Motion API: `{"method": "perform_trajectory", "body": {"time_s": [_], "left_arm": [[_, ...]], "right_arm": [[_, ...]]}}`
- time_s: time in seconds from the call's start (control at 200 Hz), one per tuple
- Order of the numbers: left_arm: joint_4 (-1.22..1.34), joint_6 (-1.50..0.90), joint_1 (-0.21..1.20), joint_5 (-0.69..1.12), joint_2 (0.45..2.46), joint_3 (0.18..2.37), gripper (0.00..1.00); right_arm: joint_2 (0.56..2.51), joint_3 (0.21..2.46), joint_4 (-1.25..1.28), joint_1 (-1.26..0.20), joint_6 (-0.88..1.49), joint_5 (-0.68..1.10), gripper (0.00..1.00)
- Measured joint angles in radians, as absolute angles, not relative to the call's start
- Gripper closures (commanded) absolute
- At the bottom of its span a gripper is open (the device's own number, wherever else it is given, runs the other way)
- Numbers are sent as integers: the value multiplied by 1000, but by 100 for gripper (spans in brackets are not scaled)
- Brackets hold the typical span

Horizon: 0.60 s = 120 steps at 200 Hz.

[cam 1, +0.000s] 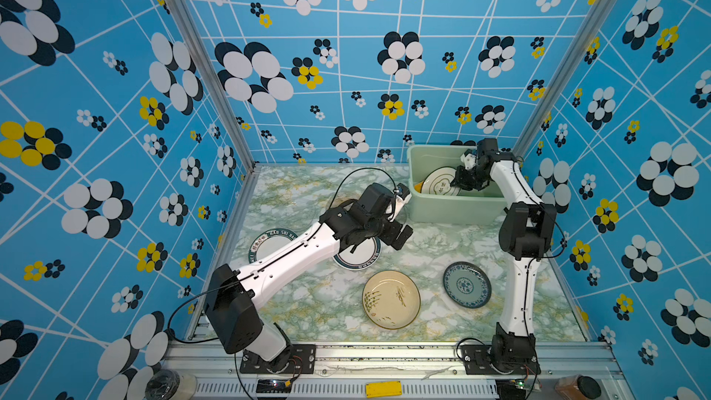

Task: Place the plates into the plastic bin on the countertop
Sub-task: Place the plate in the plastic bin.

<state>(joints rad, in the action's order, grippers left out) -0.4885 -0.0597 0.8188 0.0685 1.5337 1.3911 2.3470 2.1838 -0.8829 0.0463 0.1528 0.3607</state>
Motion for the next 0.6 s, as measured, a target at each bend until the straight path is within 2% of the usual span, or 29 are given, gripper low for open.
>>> {"method": "perform_trajectory", "body": {"time_s": [0.29,0.6], "left_arm": [[-495,-60,819,68,1551,1393,1],[-495,-60,819,68,1569,1396,1]], "right_arm": [[2359,2148,-866,48,160,365,76],[2377,2127,-849,48,164,356,64]]}}
